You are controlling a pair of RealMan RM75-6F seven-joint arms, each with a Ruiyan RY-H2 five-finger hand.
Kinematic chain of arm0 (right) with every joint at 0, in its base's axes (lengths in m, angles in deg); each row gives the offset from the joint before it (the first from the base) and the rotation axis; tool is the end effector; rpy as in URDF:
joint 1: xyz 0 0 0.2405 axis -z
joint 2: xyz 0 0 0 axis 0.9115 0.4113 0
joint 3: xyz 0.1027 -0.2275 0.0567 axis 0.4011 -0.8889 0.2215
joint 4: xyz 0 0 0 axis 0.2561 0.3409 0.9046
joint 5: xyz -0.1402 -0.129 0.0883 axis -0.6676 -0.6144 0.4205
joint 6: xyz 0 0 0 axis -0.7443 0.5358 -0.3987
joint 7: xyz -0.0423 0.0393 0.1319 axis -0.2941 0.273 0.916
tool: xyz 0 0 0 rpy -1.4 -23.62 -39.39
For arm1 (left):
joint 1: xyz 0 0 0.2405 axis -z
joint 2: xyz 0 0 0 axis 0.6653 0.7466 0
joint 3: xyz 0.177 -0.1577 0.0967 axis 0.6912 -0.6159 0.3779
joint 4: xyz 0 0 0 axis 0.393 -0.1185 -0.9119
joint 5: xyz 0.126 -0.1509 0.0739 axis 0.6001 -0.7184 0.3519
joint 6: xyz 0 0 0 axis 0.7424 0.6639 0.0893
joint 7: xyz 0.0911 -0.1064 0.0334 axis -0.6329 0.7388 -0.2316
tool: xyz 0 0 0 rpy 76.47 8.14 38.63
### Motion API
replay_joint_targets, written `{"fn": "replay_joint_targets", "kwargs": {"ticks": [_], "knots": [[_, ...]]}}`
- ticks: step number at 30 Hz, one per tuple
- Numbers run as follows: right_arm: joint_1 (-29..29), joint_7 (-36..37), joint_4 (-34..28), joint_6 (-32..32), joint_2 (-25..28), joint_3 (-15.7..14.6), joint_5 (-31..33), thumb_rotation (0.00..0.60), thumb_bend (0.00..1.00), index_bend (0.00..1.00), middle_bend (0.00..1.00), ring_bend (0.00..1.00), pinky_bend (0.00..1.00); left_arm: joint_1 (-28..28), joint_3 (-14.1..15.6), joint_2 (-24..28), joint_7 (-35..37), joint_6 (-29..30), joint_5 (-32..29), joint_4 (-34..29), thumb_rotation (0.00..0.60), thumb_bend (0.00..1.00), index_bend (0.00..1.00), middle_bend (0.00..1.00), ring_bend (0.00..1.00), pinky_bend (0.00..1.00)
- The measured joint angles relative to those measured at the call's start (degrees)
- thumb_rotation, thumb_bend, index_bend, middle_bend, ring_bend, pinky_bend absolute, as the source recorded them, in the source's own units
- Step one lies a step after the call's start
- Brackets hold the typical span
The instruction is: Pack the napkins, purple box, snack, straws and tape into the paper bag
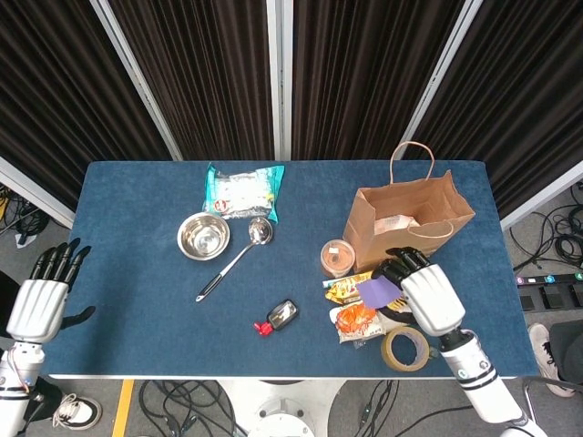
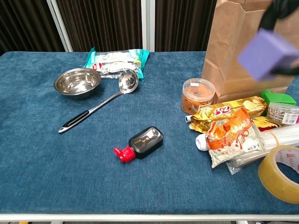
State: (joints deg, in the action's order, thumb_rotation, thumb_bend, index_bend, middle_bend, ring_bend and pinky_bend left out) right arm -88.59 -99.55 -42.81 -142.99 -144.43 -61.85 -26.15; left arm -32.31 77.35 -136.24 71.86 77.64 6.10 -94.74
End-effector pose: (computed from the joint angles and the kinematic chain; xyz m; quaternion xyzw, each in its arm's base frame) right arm -0.1448 -0.2382 0.1132 0.6908 -0.2893 0.5224 0.4076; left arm -0.3029 0.2059 0.1404 -0.6389 -0.3244 -0.3884 0.5795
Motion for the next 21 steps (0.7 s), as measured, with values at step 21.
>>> {"fn": "replay_joint_targets", "kwargs": {"ticks": [21], "knots": [[-7.6,-15.3,11.6,-10.6,-6.1,21.5,11.5,0.6,0.18,0.55,0.48,0.24,0.26,0.3,0.1,0.1,-0.3,-0.5,0.2,-0.1,0.6,0.13,0.06,0.0,0.0,0.11]]}}
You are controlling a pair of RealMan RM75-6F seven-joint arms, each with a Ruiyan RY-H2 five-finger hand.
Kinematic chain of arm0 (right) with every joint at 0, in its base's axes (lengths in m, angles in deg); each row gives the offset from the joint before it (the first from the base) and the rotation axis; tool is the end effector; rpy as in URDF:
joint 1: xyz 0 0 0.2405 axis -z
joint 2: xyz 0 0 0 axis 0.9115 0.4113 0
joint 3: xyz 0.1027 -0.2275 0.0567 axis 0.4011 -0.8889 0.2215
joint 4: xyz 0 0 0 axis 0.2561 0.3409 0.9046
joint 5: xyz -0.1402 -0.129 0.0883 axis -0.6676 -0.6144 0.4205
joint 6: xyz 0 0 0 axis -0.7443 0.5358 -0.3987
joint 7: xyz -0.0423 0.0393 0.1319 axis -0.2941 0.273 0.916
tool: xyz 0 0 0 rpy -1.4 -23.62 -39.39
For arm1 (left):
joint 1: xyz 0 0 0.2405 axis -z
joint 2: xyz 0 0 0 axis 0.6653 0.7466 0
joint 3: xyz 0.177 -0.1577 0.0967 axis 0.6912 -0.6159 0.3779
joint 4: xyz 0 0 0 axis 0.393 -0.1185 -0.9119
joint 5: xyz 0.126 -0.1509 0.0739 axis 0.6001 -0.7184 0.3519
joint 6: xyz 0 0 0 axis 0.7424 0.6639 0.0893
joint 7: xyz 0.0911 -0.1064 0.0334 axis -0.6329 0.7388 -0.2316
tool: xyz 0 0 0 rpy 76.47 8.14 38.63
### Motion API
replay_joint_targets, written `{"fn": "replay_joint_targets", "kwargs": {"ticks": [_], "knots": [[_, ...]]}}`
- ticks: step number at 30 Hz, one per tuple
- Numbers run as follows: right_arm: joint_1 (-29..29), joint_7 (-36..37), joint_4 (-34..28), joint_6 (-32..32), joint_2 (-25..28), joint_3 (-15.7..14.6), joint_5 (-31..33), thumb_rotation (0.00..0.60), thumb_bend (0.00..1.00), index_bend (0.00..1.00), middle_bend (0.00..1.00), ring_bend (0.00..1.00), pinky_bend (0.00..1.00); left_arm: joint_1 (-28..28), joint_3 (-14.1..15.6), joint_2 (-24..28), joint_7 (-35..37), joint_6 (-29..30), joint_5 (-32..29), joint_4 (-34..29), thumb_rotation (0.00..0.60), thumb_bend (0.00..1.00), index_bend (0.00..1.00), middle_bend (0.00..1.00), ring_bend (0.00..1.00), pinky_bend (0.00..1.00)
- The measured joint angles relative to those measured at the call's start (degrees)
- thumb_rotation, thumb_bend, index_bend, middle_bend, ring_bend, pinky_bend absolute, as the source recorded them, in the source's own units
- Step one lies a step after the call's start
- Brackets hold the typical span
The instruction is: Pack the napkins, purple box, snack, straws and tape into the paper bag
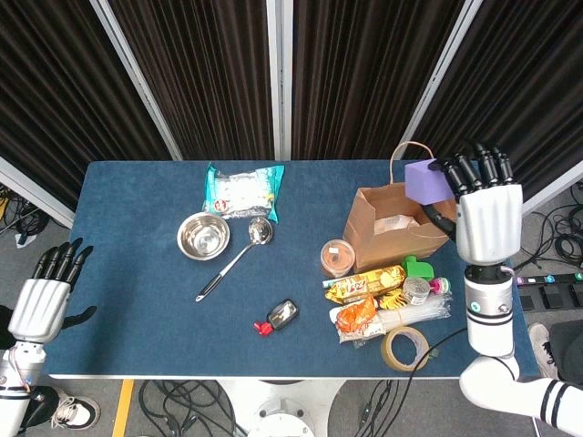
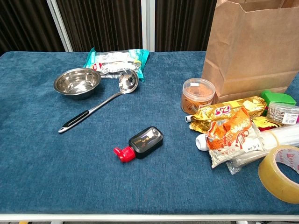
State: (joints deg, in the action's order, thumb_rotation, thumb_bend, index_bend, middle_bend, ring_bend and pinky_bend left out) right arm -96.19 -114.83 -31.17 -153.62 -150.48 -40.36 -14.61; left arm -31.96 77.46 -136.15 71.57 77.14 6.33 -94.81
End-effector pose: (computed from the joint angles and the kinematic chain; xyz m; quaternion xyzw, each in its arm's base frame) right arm -0.1127 -0.3289 0.1905 0.5214 -0.1158 0.5826 0.6127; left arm -0.3018 0.2073 0.1391 -0.6442 -0.3226 -0.3860 0.5762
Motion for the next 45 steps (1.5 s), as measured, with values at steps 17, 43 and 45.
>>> {"fn": "replay_joint_targets", "kwargs": {"ticks": [17,43,45], "knots": [[-2.4,6.3,12.0,9.4,-4.3,-3.3,10.5,0.6,0.01,0.49,0.42,0.22,0.24,0.8,0.1,-0.3,-1.1,-2.0,-0.9,0.3,0.6,0.13,0.06,0.0,0.0,0.11],[-3.9,6.2,-2.5,6.3,2.4,-1.6,5.2,0.6,0.0,0.29,0.33,0.1,0.14,0.5,0.2,0.7,-1.1,-0.6,-0.1,-1.6,0.6,0.13,0.06,0.0,0.0,0.11],[-4.3,5.8,-6.1,5.4,2.9,-1.3,3.2,0.6,0.0,0.29,0.34,0.11,0.14,0.5,0.2,0.8,-1.0,-0.8,-0.2,-1.7,0.6,0.13,0.06,0.0,0.0,0.11]]}}
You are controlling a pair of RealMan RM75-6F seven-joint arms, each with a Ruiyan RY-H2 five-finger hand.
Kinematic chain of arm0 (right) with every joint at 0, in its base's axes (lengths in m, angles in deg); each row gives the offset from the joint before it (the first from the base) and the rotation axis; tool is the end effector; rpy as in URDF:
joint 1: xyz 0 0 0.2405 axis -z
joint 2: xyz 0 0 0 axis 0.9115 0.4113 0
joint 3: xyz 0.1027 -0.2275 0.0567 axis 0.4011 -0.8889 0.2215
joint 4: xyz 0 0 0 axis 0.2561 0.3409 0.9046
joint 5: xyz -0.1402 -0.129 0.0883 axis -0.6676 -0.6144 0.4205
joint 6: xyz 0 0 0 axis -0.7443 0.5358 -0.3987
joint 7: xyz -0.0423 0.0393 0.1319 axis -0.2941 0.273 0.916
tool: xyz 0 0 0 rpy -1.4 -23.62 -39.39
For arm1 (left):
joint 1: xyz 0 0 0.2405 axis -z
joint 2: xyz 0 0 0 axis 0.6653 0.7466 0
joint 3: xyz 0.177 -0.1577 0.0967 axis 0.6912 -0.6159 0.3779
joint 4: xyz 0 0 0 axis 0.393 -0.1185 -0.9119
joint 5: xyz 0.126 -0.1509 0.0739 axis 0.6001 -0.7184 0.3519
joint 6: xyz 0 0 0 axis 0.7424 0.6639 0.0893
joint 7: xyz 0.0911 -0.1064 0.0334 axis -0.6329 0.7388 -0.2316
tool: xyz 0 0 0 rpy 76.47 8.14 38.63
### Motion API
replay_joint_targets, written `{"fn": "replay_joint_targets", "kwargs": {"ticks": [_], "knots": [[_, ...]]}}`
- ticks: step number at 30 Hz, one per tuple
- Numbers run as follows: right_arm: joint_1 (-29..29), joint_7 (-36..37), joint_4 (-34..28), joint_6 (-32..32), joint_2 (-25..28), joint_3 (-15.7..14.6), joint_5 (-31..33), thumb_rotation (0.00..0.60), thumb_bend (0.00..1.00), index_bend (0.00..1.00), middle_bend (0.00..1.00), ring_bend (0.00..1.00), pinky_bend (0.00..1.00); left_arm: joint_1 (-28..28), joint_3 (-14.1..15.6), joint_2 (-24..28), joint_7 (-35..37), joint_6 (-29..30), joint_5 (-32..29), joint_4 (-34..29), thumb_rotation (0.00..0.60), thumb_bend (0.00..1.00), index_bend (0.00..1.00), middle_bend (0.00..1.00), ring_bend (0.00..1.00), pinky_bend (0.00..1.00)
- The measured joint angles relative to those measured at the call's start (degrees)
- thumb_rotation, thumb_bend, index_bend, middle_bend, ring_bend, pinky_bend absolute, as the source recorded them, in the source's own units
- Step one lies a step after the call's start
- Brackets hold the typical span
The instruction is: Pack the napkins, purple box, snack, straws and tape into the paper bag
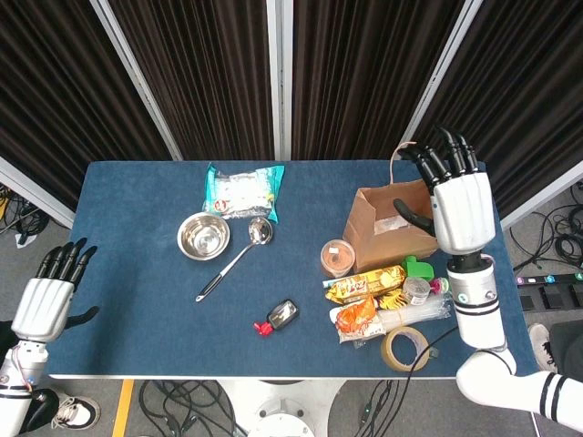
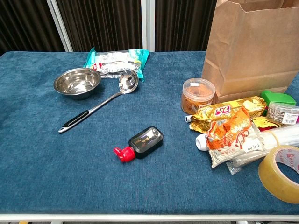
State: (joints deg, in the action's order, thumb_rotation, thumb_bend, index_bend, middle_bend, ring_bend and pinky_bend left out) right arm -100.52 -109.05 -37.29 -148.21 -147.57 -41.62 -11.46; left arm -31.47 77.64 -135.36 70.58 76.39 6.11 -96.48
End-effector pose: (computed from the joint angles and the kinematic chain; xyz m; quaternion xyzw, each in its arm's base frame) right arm -0.0789 -0.3311 0.1818 0.5622 -0.1683 0.6162 0.5254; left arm -0.2971 0.2085 0.1389 -0.6491 -0.3240 -0.3826 0.5722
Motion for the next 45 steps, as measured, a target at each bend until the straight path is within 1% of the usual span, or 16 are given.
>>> {"fn": "replay_joint_targets", "kwargs": {"ticks": [2,4,8,11,13,16,21,26,31,35,45], "knots": [[-0.5,0.1,-3.8,0.3,0.6,-0.5,-2.1,0.6,0.0,0.29,0.34,0.11,0.14,0.1,0.0,0.1,0.2,-0.1,-0.1,-0.1,0.6,0.13,0.06,0.0,0.0,0.11],[-0.8,0.4,-6.7,1.8,1.4,-1.9,-4.0,0.6,0.0,0.29,0.34,0.11,0.15,0.1,-0.2,0.1,0.3,0.0,-0.1,-0.2,0.6,0.13,0.06,0.0,0.0,0.11],[-1.3,-0.2,-10.1,7.9,3.1,-7.1,-6.7,0.6,0.0,0.28,0.34,0.11,0.15,-0.1,-0.1,0.2,0.2,0.4,0.1,-0.3,0.6,0.13,0.06,0.0,0.0,0.11],[-1.7,-1.3,-11.5,13.2,4.9,-10.5,-6.7,0.6,0.0,0.28,0.33,0.11,0.15,-0.1,0.1,0.4,0.3,0.3,0.3,-0.3,0.6,0.13,0.06,0.0,0.0,0.11],[-2.1,-2.1,-12.3,16.9,6.5,-12.0,-5.7,0.6,0.0,0.28,0.32,0.11,0.15,-0.1,-0.1,0.5,0.5,0.3,0.2,-0.4,0.6,0.13,0.06,0.0,0.0,0.11],[-2.9,-3.8,-13.6,23.0,9.2,-14.3,-2.5,0.6,0.0,0.28,0.31,0.11,0.15,-0.1,-0.2,0.4,0.8,0.2,-0.1,-0.4,0.6,0.13,0.06,0.0,0.0,0.11],[-4.8,-8.8,-14.6,29.7,11.8,-17.5,6.1,0.6,0.0,0.28,0.28,0.09,0.15,-0.2,0.2,0.0,1.0,-0.2,-0.3,0.2,0.6,0.13,0.06,0.0,0.0,0.11],[-6.4,-13.9,-14.1,32.2,11.0,-20.6,12.6,0.6,0.0,0.26,0.26,0.06,0.13,-0.6,0.3,-0.2,1.5,0.0,-0.7,1.1,0.6,0.13,0.06,0.0,0.0,0.11],[-7.4,-17.6,-14.0,33.1,9.8,-23.3,16.8,0.6,0.0,0.17,0.21,0.02,0.08,-0.8,0.3,-0.3,2.3,0.0,-1.0,1.6,0.6,0.13,0.06,0.0,0.0,0.11],[-8.7,-20.8,-14.1,33.3,8.4,-25.2,20.0,0.6,0.0,0.15,0.19,0.01,0.06,-0.9,0.4,-0.4,2.7,-0.1,-1.1,2.2,0.6,0.13,0.06,0.0,0.0,0.11],[-10.7,-24.2,-12.7,31.7,4.7,-27.6,24.9,0.6,0.0,0.14,0.18,0.0,0.05,-1.3,0.4,-1.6,3.6,-0.2,-1.8,5.1,0.6,0.13,0.06,0.01,0.0,0.11]]}}
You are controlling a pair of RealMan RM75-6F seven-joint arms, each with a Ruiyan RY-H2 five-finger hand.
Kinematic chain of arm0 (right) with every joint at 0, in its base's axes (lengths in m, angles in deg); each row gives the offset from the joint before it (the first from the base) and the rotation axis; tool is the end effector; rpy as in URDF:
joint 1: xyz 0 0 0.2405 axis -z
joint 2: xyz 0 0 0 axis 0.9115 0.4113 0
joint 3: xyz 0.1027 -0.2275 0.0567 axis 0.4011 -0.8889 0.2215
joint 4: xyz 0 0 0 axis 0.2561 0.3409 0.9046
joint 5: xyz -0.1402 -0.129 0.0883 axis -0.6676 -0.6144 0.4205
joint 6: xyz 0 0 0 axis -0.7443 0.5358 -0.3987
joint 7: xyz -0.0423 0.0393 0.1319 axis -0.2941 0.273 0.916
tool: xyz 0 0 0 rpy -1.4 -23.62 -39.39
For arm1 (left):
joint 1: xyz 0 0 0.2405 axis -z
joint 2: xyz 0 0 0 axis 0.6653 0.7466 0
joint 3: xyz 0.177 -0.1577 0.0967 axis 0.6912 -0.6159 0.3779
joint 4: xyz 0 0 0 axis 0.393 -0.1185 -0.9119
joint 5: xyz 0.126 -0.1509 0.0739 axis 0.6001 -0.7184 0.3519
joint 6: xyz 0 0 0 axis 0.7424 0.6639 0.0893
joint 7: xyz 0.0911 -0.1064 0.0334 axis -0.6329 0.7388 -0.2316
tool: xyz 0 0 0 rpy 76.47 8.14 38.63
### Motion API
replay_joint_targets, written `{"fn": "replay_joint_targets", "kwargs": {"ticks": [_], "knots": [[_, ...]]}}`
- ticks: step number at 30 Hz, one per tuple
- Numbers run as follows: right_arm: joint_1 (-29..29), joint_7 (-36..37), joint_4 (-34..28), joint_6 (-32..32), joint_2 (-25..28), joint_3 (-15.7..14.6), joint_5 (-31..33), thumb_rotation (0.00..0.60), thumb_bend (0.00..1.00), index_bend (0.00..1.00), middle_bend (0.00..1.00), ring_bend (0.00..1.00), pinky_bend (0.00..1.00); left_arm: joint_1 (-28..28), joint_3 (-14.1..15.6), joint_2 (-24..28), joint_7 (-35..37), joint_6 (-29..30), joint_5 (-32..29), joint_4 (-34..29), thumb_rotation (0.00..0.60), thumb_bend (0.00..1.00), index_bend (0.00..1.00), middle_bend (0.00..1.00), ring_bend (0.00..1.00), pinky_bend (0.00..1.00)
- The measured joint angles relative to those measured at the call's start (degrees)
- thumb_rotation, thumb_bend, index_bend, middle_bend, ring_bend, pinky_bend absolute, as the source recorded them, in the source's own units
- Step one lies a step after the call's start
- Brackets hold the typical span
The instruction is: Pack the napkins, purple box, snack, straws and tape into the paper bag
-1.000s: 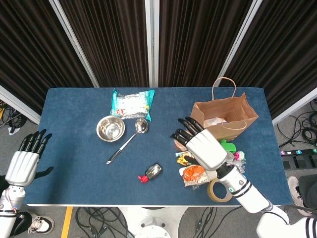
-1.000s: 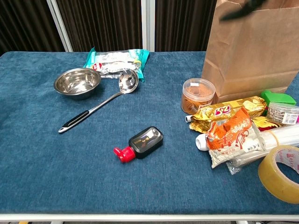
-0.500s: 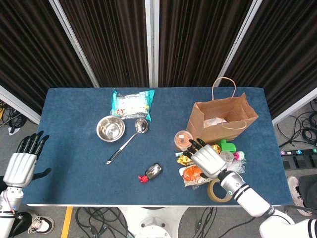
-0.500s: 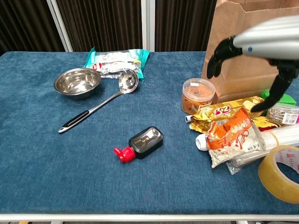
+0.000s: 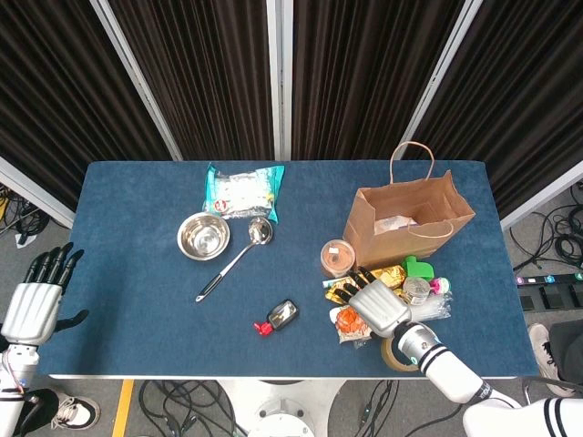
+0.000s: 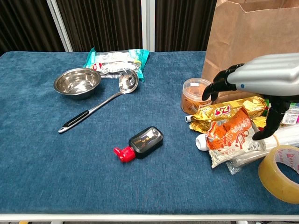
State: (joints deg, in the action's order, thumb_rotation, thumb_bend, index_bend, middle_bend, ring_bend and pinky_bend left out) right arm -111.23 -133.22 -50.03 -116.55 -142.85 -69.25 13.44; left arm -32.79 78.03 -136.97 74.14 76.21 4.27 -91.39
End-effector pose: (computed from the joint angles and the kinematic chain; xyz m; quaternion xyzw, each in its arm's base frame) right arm -0.1338 -0.2580 0.0401 0.8722 -0.2726 0.2000 0.3536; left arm -0.3216 0.2029 0.1392 -0.6351 -0.3433 -0.3677 0.5862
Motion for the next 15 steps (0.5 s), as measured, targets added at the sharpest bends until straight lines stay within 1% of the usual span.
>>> {"fn": "replay_joint_targets", "kwargs": {"ticks": [8,15], "knots": [[-2.0,-2.5,1.8,-1.0,-3.3,-1.4,3.5,0.6,0.0,0.14,0.19,0.0,0.05,0.1,0.1,-0.9,-0.2,-0.9,-0.4,1.6,0.6,0.13,0.06,0.01,0.0,0.11],[-3.6,-5.1,2.4,-2.3,-5.3,-2.9,5.8,0.6,0.0,0.22,0.23,0.01,0.05,0.1,0.2,-1.3,0.0,-1.3,-0.7,2.5,0.6,0.13,0.06,0.01,0.0,0.11]]}}
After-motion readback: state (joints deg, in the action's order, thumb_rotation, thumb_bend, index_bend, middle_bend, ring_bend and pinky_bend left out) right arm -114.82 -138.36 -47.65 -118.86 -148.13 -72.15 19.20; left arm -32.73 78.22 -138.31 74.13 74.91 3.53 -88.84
